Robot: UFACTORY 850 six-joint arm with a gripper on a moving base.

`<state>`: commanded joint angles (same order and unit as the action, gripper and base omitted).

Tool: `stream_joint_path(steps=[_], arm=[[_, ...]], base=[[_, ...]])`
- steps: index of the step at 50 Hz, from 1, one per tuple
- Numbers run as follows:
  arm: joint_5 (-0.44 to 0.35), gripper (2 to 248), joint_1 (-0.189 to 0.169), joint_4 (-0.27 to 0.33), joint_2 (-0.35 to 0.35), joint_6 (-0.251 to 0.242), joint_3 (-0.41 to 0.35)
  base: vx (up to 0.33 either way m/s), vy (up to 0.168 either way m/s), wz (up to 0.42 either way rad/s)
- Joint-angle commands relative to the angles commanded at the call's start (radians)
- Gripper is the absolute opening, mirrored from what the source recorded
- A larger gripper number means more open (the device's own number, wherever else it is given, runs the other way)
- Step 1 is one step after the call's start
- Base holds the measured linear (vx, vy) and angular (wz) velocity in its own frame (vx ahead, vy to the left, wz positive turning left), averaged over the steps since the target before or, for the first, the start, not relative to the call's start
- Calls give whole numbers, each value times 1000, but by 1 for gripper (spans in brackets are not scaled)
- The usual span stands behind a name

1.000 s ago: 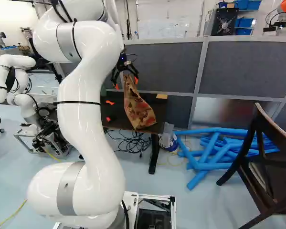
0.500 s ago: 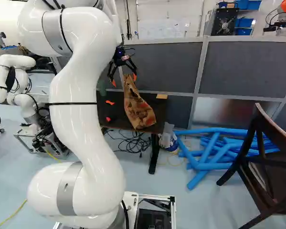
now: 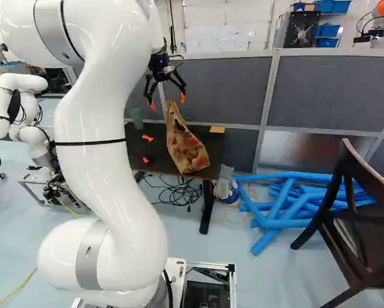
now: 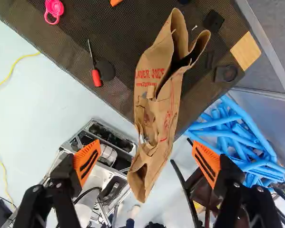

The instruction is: Pick up the bag on the ground and place it on the table

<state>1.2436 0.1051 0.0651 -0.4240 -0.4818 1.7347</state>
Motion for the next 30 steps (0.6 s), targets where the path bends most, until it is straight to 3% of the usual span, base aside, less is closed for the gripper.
stream_joint_path(steps=[30], arm=[[0, 247, -1, 0, 28, 0, -11]], base=[[0, 0, 0]])
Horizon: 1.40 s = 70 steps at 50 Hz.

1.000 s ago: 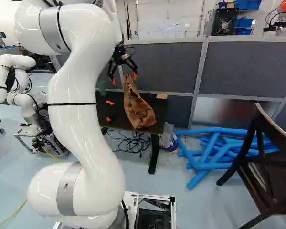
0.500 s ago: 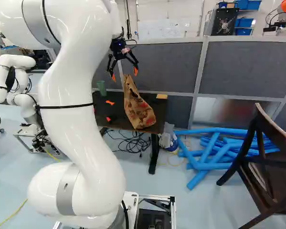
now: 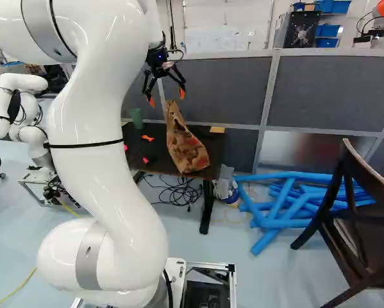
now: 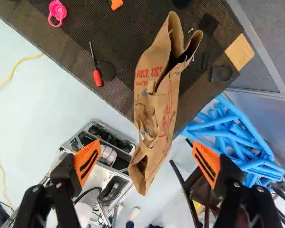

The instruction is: Pick up the bag on the ground and place it on the table

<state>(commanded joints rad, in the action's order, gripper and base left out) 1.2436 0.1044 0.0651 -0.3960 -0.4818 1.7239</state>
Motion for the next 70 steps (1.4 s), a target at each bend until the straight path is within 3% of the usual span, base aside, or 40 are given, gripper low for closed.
stream_joint_path(steps=[22, 70], arm=[[0, 247, 0, 0, 0, 0, 0], [0, 247, 0, 0, 0, 0, 0]], base=[[-61, 1, 5], [-203, -1, 13]])
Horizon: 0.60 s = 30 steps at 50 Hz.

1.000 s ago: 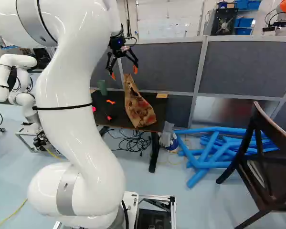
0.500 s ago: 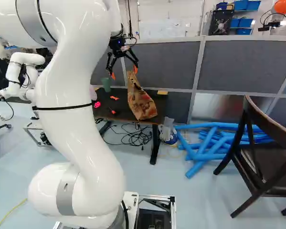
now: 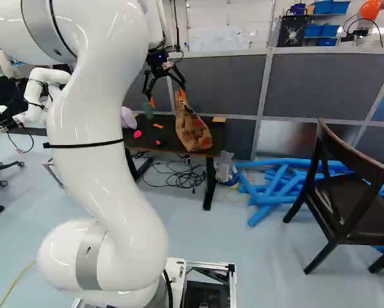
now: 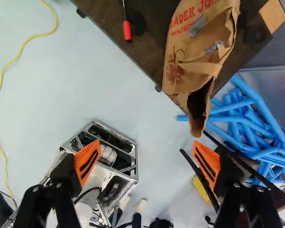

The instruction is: Pick up the bag on the ground and place it on the table

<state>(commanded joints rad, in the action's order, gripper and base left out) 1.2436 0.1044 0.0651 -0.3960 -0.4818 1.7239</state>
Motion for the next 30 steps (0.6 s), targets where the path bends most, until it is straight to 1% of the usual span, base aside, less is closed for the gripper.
stream_joint_path(steps=[21, 26, 30], arm=[[0, 247, 0, 0, 0, 0, 0], [0, 247, 0, 0, 0, 0, 0], [0, 247, 0, 0, 0, 0, 0]], base=[[-208, -1, 17], [-144, -2, 12], [-47, 5, 11]])
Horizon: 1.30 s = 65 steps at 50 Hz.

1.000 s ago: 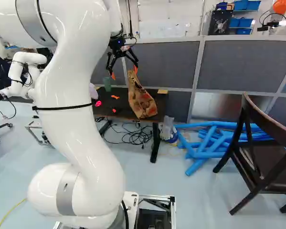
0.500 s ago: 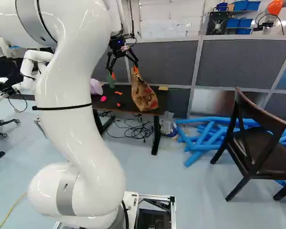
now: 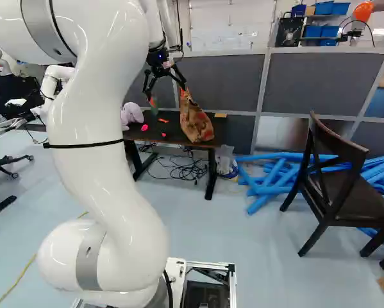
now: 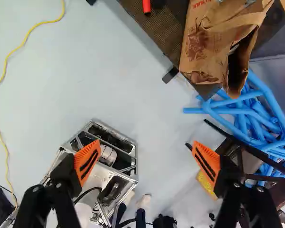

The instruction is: Pick up the bag on the ground and place it on the table

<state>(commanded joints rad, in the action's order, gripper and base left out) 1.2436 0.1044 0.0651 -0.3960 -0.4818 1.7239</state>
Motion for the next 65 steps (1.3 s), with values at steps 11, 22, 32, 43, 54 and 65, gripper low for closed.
stream_joint_path(steps=[11, 22, 32, 43, 54, 65], arm=[[0, 247, 0, 0, 0, 0, 0], [0, 247, 0, 0, 0, 0, 0], [-7, 247, 0, 0, 2, 1, -5], [-27, 247, -1, -1, 8, 6, -21], [-60, 247, -3, -2, 19, 14, -46], [-108, 247, -5, -3, 34, 25, -84]], base=[[8, 0, -1], [0, 0, 0], [0, 0, 0], [0, 0, 0], [0, 0, 0], [0, 0, 0]])
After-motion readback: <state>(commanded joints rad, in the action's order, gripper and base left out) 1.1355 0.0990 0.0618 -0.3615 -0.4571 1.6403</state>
